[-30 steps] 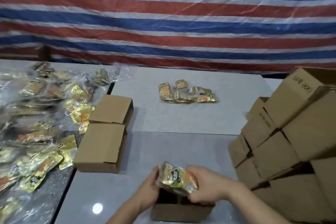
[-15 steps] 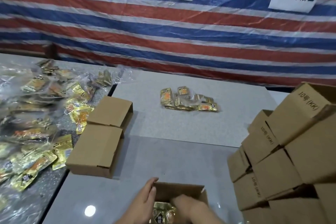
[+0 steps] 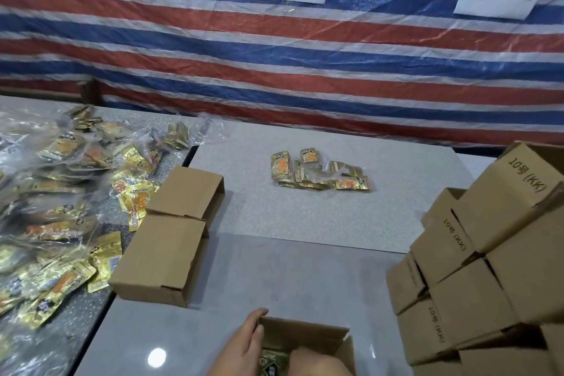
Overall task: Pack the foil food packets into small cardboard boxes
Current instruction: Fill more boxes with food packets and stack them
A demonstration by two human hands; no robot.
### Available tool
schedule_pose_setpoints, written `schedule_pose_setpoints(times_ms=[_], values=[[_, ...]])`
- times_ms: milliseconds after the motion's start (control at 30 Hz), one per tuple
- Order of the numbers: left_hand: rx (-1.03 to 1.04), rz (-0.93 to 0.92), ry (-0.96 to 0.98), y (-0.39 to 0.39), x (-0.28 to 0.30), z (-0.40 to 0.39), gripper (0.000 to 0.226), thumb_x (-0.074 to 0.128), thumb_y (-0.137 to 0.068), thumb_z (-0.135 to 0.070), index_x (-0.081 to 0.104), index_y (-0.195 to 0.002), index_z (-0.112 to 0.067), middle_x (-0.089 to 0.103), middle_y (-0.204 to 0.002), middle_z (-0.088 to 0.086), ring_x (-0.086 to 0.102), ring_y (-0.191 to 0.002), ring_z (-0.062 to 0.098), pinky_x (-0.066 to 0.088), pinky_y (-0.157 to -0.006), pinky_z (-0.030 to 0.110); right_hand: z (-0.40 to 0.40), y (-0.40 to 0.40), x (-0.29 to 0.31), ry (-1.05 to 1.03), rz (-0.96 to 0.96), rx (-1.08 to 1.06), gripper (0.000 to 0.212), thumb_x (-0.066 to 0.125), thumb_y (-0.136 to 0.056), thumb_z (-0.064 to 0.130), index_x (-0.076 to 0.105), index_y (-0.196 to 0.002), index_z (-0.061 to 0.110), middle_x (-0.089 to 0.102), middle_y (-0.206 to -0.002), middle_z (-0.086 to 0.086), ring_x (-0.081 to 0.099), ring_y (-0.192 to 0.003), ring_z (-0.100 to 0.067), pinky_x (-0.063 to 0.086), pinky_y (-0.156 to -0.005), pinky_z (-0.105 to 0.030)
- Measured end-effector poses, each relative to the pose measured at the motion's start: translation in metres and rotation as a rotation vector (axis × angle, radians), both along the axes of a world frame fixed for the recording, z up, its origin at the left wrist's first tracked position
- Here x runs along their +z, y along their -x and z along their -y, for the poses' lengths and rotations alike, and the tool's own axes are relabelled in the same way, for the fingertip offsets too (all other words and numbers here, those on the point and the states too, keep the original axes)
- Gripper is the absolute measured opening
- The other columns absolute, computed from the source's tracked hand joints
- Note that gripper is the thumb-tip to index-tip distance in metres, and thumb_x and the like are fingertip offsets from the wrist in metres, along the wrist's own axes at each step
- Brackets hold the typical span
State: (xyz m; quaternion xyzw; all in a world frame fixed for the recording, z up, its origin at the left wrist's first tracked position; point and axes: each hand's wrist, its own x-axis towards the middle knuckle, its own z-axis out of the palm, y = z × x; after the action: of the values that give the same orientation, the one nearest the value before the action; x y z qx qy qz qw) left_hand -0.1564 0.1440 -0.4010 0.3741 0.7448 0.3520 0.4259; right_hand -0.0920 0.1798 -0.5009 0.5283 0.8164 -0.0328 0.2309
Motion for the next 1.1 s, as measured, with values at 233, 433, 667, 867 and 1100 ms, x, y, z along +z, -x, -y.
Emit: schedule_pose_setpoints(times_ms=[233, 433, 667, 867, 1100], values=[[0.032, 0.016, 0.019, 0.014, -0.004, -0.009, 0.030, 0.054, -0.098, -0.034, 0.048, -0.126, -0.042, 0.057, -0.128, -0.010, 0.049, -0.125, 0.002, 0.034, -0.105, 0.018, -0.084, -0.086, 0.102, 0.766, -0.560, -0.096, 0.038, 0.050, -0.085, 0.058, 0.067, -0.113, 0.039, 0.067, -0.119, 0.018, 0.057, -0.113, 0.005, 0.039, -0.092, -0.014], [-0.108, -0.230, -0.055, 0.052, 0.011, -0.101, 0.045, 0.043, -0.100, -0.044, 0.038, -0.142, -0.031, 0.050, -0.136, -0.009, 0.047, -0.124, 0.005, 0.038, -0.106, 0.027, -0.159, -0.086, 0.129, 0.557, -1.058, -0.462, 0.023, 0.053, -0.098, 0.021, 0.066, -0.079, 0.022, 0.070, -0.078, 0.005, 0.065, -0.067, -0.001, 0.049, -0.063, -0.017], [-0.409, -0.789, -0.037, 0.080, 0.004, -0.276, 0.054, 0.043, -0.099, -0.042, 0.033, -0.147, -0.019, 0.042, -0.148, 0.004, 0.044, -0.131, 0.023, 0.038, -0.106, 0.036, -0.250, -0.076, 0.055, 0.200, -1.178, -0.641, 0.005, 0.059, -0.097, 0.017, 0.065, -0.098, 0.017, 0.066, -0.096, 0.002, 0.061, -0.096, -0.016, 0.043, -0.080, -0.021], [-0.626, -1.095, -0.042, 0.082, -0.034, -0.402, 0.055, 0.053, -0.093, -0.042, 0.036, -0.139, -0.016, 0.047, -0.134, 0.010, 0.047, -0.123, 0.030, 0.042, -0.098, 0.043, -0.295, -0.067, -0.022, 0.104, -1.229, -0.654, 0.028, 0.066, -0.094, 0.018, 0.060, -0.121, 0.013, 0.057, -0.117, 0.003, 0.058, -0.113, -0.016, 0.038, -0.088, -0.016], [-0.582, -1.187, 0.008, 0.076, -0.082, -0.507, 0.086, 0.052, -0.086, -0.065, 0.022, -0.149, -0.015, 0.041, -0.148, 0.013, 0.041, -0.134, 0.032, 0.034, -0.109, 0.051, -0.308, -0.055, -0.071, -0.053, -1.563, -0.844, 0.026, 0.071, -0.080, -0.012, 0.070, -0.080, 0.014, 0.070, -0.077, -0.014, 0.061, -0.063, -0.008, 0.045, -0.062, -0.009]])
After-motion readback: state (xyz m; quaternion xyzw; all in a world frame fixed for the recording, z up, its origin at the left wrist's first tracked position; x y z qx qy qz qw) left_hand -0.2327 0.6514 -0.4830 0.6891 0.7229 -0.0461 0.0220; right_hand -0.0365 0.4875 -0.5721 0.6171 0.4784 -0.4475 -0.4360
